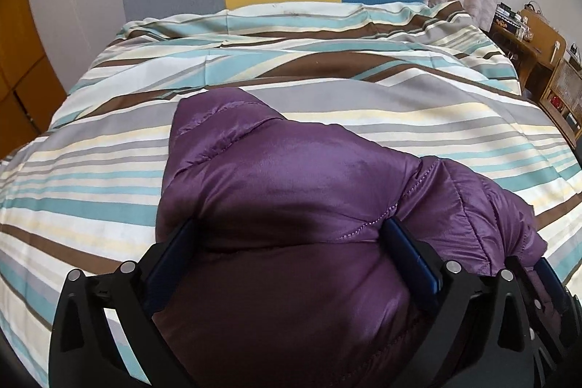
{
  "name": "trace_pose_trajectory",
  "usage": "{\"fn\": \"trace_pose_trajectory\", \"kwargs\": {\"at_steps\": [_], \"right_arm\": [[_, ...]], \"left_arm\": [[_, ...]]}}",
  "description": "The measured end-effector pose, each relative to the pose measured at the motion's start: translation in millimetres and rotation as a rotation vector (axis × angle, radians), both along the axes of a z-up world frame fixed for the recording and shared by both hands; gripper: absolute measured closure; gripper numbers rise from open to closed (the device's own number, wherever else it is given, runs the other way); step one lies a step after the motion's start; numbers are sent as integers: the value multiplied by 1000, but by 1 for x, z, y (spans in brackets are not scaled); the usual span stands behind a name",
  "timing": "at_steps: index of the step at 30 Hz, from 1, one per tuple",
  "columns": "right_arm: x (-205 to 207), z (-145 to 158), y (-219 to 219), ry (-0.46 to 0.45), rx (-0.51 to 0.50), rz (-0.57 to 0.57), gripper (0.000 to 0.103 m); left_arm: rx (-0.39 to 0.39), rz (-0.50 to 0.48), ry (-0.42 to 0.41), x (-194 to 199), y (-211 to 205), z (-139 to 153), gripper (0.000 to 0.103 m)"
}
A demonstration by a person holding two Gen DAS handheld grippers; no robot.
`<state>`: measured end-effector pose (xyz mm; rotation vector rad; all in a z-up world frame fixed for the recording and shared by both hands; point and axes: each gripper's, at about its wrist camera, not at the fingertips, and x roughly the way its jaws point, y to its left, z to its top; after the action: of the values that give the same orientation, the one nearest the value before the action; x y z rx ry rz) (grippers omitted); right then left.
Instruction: Fold large clothes
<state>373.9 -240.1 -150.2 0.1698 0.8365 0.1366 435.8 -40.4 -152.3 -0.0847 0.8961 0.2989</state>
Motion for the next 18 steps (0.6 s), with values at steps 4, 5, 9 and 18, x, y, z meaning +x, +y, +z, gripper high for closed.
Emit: {"fn": "trace_pose_trajectory", "kwargs": {"at_steps": [4,5,9,18], "right_arm": [[-2,0,-5,-10,27,2,44],[-2,0,-5,-13,30,2,44],[-7,4,-8,-37,55,3,39],[-49,20,-30,-61,110,-9,22]], "left_arm": [[-35,-43,-32,-30,-2,12,3],[-45,-55,-41,-38,-3,14,3],[-83,-135,-88,-81,-15,23,3],[84,-248,-166,-125,-34,26,3]]}}
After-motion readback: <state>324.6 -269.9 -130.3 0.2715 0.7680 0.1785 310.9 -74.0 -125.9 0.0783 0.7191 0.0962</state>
